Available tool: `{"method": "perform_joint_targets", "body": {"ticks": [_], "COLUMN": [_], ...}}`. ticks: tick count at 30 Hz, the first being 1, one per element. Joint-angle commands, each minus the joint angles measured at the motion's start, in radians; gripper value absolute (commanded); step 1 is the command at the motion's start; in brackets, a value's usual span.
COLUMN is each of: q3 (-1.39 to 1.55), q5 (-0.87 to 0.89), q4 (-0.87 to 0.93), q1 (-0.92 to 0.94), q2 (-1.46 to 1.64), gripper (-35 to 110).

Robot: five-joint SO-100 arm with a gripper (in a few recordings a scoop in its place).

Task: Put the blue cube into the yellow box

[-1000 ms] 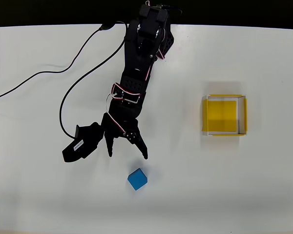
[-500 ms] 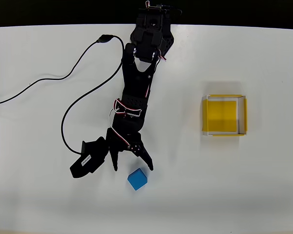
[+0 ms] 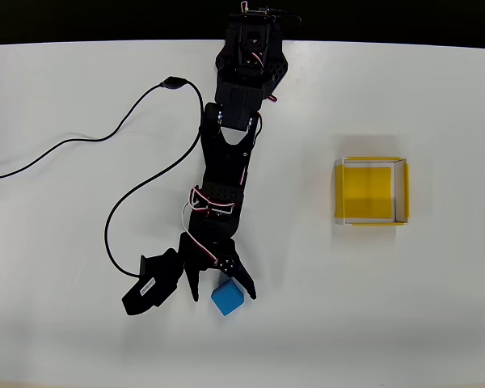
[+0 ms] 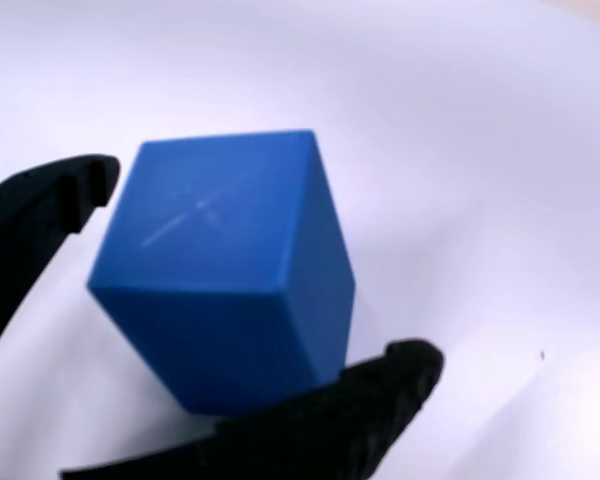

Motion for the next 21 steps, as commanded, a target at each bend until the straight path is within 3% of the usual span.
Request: {"method": "perform_joint_targets", "body": {"ticks": [1, 21], "q3": [-0.135, -0.238], "q5": [0.000, -0.012], "q4": [-0.031, 0.041], "q1": [0.003, -0.028], "q2": [0.032, -0.075], "gripper": [55, 35]}}
